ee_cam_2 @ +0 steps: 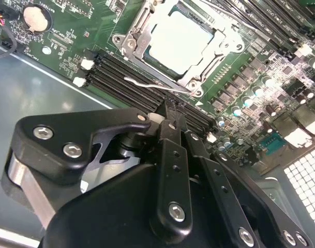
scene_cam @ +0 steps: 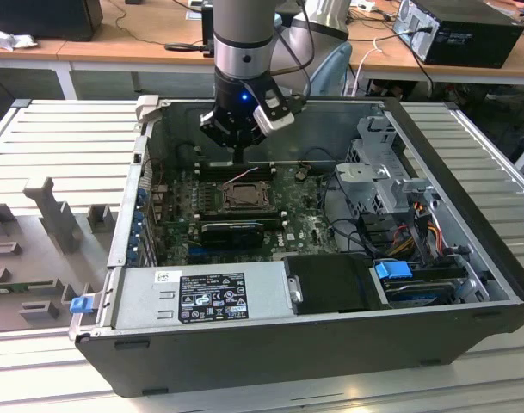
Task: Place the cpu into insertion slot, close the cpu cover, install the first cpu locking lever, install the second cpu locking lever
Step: 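Install the first cpu locking lever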
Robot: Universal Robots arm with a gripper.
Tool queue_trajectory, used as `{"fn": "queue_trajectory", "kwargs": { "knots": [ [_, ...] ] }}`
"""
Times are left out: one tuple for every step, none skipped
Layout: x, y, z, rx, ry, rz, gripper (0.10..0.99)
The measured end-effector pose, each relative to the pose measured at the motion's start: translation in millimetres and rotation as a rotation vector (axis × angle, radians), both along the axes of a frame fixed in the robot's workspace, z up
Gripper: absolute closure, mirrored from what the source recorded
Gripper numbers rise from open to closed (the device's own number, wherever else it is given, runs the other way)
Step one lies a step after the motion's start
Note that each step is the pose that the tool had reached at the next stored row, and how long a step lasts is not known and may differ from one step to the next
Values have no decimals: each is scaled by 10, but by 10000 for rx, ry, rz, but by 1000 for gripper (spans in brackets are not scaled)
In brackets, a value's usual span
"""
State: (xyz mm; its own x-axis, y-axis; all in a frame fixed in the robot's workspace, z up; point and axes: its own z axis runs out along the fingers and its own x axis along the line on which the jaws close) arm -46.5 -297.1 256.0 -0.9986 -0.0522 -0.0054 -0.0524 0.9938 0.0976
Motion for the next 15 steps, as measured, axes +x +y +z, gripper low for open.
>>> {"fn": "queue_trajectory", "kwargs": {
  "knots": [
    [2, 0, -1, 1, 0, -1, 980],
    [3, 0, -1, 1, 0, 1, 980],
    [4, 0, -1, 0, 0, 1, 980],
    [5, 0, -1, 13, 0, 1, 980],
    [5, 0, -2, 107, 0, 2, 980],
    [5, 0, -2, 227, 0, 0, 980],
    [5, 0, -4, 347, 0, -16, 980],
    [6, 0, -6, 410, -1, -42, 980],
    [9, 0, -22, 428, -2, -114, 980],
    [17, 0, -43, 427, -3, -151, 980],
    [28, 0, -62, 427, -4, -193, 980],
    [40, 0, -85, 427, -5, -236, 980],
    [50, 0, -104, 428, -5, -250, 980],
    [65, 0, -143, 429, -5, -252, 980],
    [72, -1, -161, 483, -4, -253, 980]
  ]
}}
